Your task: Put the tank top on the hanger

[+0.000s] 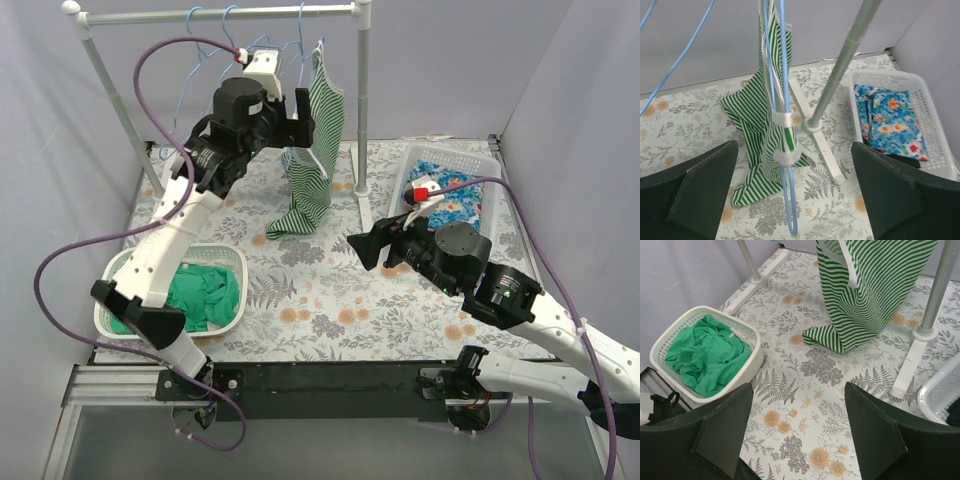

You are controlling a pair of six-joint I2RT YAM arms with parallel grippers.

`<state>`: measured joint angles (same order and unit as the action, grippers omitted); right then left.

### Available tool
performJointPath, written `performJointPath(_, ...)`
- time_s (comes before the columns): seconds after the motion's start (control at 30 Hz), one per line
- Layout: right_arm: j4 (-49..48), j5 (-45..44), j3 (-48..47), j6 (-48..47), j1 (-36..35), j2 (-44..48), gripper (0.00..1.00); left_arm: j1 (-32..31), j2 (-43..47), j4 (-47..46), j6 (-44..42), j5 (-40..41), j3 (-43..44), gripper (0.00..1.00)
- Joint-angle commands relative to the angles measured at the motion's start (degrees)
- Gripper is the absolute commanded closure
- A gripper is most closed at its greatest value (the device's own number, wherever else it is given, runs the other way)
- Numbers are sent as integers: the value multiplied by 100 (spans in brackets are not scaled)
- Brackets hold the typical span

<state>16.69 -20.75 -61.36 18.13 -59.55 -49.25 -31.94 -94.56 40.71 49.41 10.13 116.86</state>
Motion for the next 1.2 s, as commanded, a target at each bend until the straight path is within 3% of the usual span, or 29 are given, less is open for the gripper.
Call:
performJointPath(0.0,-227,-210,203,42,-13,-40,18,30,1088,-116,270,-633,-391,2)
performJointPath(0.13,-280,-429,405,77,-22,-49,16,-31,1747,-203,456,-1765,-1050,2)
performJointPath(0.27,-289,-675,678,234,-13,-14,14,-522,2266,-265,587,-2216,-1726,2)
performJointPath(0.4,-280,-763,1029,428,-13,21,14,-1182,2828,-396,807,-1927,-2771,2)
performJointPath(0.43,-280,-772,1204,480,-13,30,14,-1270,3082,-545,868,-1918,-3409,2)
performJointPath(0.67,-298,-878,1820,885,-13,144,10,-1437,3804,-1451,1764,-1840,-5969,2)
performJointPath(0.9,-122,-1053,1935,1034,-13,21,4,-1446,3989,-1496,2450,-1075,-6675,2)
performJointPath(1.17,-96,-1159,2014,1123,-13,-5,4,-1438,3999,-1540,2381,-733,-6711,2)
